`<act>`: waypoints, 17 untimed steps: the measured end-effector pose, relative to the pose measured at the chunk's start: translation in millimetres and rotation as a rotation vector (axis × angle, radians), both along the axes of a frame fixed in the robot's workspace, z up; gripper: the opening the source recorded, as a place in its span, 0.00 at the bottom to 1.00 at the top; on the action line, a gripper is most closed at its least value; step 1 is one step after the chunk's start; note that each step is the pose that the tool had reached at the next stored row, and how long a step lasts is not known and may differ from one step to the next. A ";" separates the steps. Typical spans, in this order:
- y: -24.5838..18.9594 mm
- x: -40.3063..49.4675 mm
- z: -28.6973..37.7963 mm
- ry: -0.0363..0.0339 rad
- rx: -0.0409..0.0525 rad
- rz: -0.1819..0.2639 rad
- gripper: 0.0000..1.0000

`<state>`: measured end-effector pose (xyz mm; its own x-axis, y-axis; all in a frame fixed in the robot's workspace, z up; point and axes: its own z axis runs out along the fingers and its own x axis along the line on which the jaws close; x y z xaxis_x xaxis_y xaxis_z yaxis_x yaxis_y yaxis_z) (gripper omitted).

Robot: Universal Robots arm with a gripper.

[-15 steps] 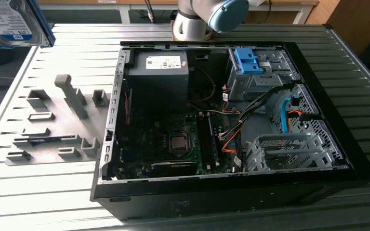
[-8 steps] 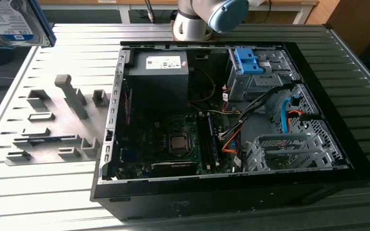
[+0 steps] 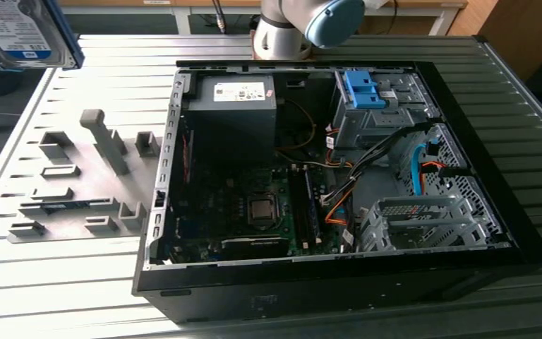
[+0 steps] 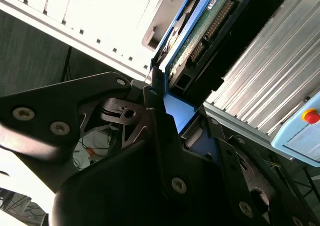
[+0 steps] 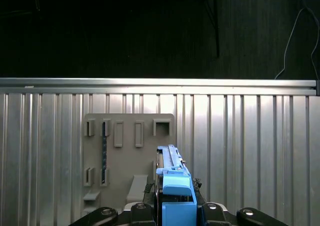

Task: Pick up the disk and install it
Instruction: 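Pick up the disk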

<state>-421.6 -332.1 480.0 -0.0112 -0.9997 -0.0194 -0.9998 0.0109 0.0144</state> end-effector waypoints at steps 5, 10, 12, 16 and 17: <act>0.0 2.5 0.0 0.0000 0.0000 0.000 0.37; 0.0 5.2 -0.1 -0.0001 0.0000 0.000 0.37; 0.0 6.2 0.0 0.0000 0.0000 0.000 0.37; 0.0 8.4 -0.1 -0.0001 0.0001 0.000 0.37; 0.0 9.1 0.0 0.0000 0.0000 0.000 0.37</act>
<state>-412.5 -332.2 480.0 -0.0112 -0.9997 -0.0194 -0.9998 0.0109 0.0144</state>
